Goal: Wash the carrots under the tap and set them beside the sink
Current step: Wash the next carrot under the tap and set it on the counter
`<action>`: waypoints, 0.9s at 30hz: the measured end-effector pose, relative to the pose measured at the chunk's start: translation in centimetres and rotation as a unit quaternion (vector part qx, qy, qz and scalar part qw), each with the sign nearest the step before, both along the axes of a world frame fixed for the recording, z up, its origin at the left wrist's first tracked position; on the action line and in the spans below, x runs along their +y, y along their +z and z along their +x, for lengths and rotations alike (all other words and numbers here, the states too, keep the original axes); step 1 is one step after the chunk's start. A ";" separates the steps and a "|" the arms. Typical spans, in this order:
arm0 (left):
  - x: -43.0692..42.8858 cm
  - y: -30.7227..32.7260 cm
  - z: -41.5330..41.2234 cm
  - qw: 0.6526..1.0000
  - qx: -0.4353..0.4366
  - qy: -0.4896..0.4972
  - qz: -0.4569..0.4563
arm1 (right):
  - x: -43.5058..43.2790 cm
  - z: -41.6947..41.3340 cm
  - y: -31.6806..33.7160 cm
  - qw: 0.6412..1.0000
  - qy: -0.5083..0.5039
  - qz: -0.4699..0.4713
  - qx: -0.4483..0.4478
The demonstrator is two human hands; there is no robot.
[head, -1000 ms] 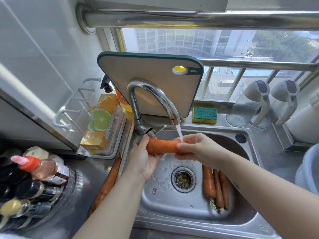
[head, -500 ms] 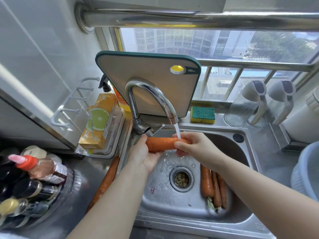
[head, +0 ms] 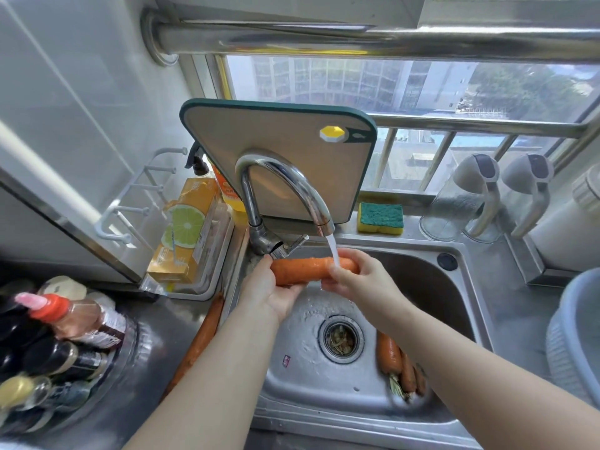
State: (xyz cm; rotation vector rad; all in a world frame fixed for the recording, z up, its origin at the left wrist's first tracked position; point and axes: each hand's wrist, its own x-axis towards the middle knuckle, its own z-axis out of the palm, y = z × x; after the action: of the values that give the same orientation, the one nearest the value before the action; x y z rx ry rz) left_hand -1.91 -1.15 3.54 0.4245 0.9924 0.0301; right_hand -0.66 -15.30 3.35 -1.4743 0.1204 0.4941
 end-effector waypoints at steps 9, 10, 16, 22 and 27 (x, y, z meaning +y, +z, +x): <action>-1.5 0.3 -1.1 0.999 -0.024 0.013 0.040 | -0.2 0.0 -0.2 0.998 -0.046 -0.040 -0.034; -1.7 0.4 -1.3 0.999 -0.033 0.015 0.040 | -0.2 0.1 -0.3 0.997 -0.056 -0.047 -0.038; -1.0 -0.4 -2.8 0.996 -0.085 -0.002 -0.004 | 0.0 0.0 -0.3 0.996 -0.077 -0.055 -0.007; 0.7 0.1 -4.0 0.991 -0.102 -0.072 0.053 | -0.2 -0.3 0.3 0.985 -0.051 0.111 0.119; 2.2 0.0 -5.9 0.847 -0.084 -0.350 0.391 | -1.4 -0.9 0.0 0.983 -0.068 0.111 0.133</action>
State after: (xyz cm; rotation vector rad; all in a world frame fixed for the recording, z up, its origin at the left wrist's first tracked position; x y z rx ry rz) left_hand -7.84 1.07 3.52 1.4984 0.5621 -0.1930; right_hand -1.51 -16.70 3.37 -1.1689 0.3630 0.5721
